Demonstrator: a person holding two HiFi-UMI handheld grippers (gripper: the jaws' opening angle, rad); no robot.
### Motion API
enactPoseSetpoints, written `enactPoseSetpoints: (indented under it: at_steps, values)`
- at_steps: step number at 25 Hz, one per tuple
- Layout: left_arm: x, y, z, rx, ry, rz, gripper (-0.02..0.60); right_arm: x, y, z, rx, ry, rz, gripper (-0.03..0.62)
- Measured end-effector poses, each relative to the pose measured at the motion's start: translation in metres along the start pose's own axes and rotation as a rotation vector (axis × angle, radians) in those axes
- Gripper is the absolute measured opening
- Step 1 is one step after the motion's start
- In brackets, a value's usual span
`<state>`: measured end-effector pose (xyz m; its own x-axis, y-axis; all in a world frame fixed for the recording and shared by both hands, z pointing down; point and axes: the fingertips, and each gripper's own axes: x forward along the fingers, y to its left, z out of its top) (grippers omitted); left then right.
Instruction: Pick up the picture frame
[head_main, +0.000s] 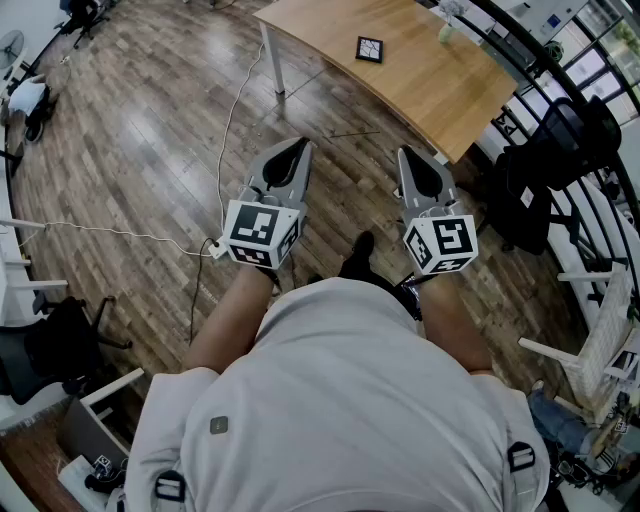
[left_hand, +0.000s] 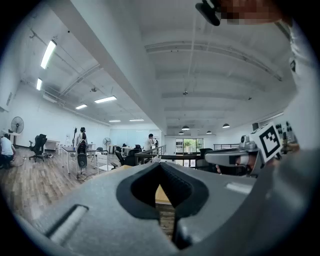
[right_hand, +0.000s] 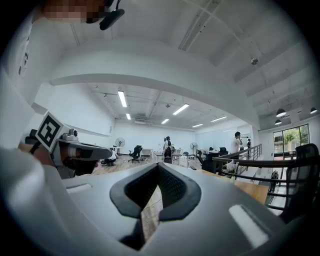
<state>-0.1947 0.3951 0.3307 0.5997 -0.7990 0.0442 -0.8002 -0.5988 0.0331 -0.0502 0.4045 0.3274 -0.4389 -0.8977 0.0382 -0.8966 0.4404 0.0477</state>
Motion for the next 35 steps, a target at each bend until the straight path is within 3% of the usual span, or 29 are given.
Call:
enactPoseSetpoints:
  at_steps: [12,18,35]
  values:
    - [0.031,0.007,-0.01,-0.008,0.019,0.004,0.002,0.022,-0.023,-0.01,0.018,0.01,0.013,0.008]
    - [0.064,0.014,-0.012,-0.014,0.035,0.017,0.002,0.044,-0.054,-0.013,0.038,0.012,0.004,0.009]
    - [0.25,0.004,-0.006,-0.002,0.045,-0.004,0.002,0.119,-0.209,-0.015,0.08,-0.014,0.047,0.009]
